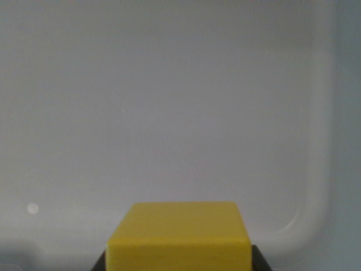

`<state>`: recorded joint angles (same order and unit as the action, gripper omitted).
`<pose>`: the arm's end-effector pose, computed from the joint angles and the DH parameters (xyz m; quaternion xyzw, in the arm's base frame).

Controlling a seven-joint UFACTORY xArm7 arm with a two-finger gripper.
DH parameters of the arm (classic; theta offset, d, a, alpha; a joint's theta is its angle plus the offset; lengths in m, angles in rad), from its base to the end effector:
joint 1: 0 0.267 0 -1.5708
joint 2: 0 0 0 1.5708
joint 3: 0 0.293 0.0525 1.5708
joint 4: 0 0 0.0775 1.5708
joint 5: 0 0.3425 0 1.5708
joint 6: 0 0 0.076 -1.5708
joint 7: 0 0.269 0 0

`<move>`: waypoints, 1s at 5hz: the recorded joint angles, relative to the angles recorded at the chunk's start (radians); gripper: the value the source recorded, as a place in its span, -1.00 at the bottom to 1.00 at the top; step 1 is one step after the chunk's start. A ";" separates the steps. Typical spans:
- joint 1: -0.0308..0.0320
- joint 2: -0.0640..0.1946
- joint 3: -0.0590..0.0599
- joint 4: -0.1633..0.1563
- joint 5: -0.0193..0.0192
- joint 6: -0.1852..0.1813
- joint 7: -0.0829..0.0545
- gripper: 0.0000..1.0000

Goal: Pick yellow cube

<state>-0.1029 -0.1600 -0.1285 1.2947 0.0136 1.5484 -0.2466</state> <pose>0.3948 -0.0899 0.3266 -0.9987 -0.0084 0.0421 0.0277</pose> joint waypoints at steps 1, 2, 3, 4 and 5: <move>0.0000 0.000 0.000 0.000 0.0000 0.000 0.000 1.00; 0.0002 -0.006 0.000 0.009 -0.0013 0.015 0.001 1.00; 0.0002 -0.006 0.000 0.009 -0.0013 0.015 0.001 1.00; 0.0003 -0.010 0.000 0.016 -0.0023 0.026 0.002 1.00; 0.0003 -0.010 0.000 0.016 -0.0023 0.026 0.002 1.00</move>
<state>-0.1026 -0.1701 -0.1287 1.3107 0.0113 1.5743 -0.2443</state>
